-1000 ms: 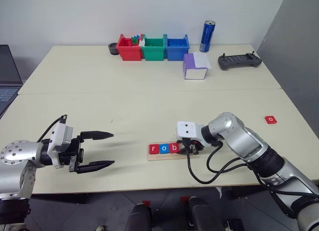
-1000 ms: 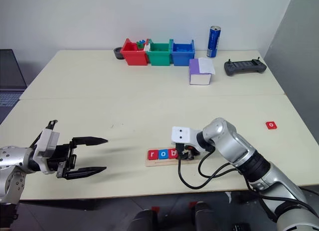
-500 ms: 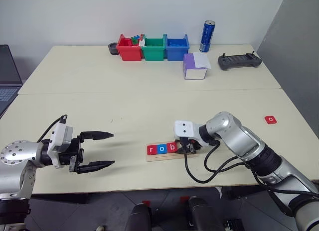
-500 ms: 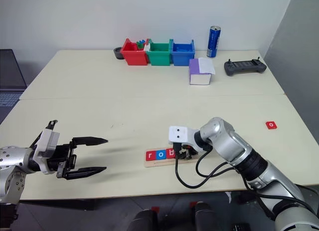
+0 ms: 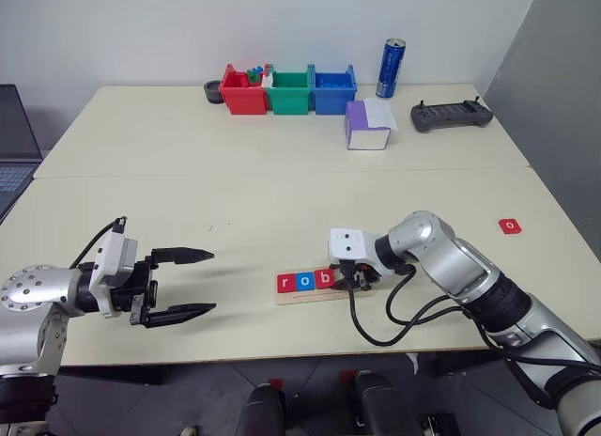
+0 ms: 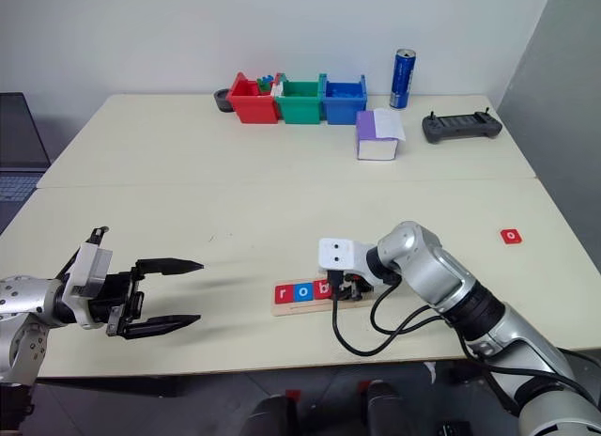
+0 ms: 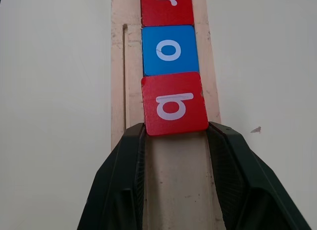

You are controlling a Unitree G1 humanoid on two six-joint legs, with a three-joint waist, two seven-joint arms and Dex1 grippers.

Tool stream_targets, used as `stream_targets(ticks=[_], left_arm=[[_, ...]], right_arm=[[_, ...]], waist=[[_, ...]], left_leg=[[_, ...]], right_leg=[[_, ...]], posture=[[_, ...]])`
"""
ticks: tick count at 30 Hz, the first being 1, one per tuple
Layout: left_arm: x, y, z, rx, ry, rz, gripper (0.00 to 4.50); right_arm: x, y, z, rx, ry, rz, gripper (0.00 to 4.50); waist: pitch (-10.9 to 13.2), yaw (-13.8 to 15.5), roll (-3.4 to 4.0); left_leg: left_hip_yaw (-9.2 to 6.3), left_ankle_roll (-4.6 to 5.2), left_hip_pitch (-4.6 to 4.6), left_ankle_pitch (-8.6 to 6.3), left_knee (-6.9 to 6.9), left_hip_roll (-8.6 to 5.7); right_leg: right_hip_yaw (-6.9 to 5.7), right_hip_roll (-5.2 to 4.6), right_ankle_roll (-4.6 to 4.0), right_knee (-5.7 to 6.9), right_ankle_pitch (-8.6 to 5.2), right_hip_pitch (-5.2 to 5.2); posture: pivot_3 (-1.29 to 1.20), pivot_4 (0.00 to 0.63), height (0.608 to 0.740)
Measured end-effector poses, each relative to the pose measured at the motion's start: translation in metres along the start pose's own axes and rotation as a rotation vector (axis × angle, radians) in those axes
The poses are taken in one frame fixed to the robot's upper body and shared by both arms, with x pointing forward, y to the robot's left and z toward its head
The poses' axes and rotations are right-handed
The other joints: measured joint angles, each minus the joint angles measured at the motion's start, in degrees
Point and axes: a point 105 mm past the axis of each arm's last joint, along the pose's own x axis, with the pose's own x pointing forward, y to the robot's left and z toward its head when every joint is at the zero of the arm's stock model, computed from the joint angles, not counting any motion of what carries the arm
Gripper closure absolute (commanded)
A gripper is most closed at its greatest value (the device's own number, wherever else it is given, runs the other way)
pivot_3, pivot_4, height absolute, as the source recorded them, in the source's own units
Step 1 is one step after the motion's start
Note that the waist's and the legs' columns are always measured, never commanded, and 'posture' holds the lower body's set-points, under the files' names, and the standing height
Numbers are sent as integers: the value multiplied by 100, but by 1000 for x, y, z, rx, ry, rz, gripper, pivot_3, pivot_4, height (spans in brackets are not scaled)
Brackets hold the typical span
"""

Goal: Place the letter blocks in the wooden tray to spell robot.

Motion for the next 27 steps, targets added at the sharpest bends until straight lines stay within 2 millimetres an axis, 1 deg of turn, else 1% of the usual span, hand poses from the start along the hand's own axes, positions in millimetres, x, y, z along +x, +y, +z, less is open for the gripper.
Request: stream_targets(ticks=[1, 5, 8, 15, 17, 20, 23, 27], left_arm=[[0, 0, 0, 0, 0, 0, 0], [0, 0, 0, 0, 0, 0, 0], [0, 0, 0, 0, 1, 0, 0], [0, 0, -1, 2, 8, 0, 0], [0, 0, -1, 2, 9, 0, 0], [0, 0, -1, 2, 10, 0, 0], [0, 0, -1, 1, 10, 0, 0], [0, 0, -1, 1, 10, 0, 0]], right_arm=[[0, 1, 1, -7, -3, 6, 2311], [0, 1, 1, -9, -5, 9, 1075], [0, 1, 1, -6, -6, 9, 28], [-4, -2, 2, 29, -26, -2, 28], [-9, -3, 7, 50, -62, -8, 28], [-17, 2, 23, 53, -140, 17, 28], [-18, 15, 30, 67, -193, 62, 574], [-15, 23, 27, 99, -199, 85, 2004]], waist=[[0, 0, 0], [0, 0, 0], [0, 0, 0], [0, 1, 0], [0, 1, 0], [0, 2, 0], [0, 3, 0], [0, 4, 0]], left_leg=[[0, 0, 0, 0, 0, 0], [0, 0, 0, 0, 0, 0], [0, 0, 0, 0, 0, 0], [0, 0, 0, 0, 0, 0], [0, 0, -1, 0, 0, 0], [-3, 0, -1, 0, -1, 0], [-7, 0, -3, 0, -1, 0], [-8, 0, -2, 0, 0, 0]], right_leg=[[0, 0, 0, 0, 0, 0], [0, 0, 0, 0, 0, 0], [0, 0, 0, 0, 0, 0], [0, 0, 0, 0, 0, 0], [0, 0, 1, 0, 1, 0], [-2, 0, 2, 0, 1, 0], [-5, 0, 2, 0, 1, 0], [-5, 0, -2, 1, -1, 0]], posture=[[0, 150, 740], [0, 150, 740], [0, 150, 740], [0, 150, 740], [0, 150, 740], [0, 150, 740], [0, 150, 740], [0, 150, 740]])
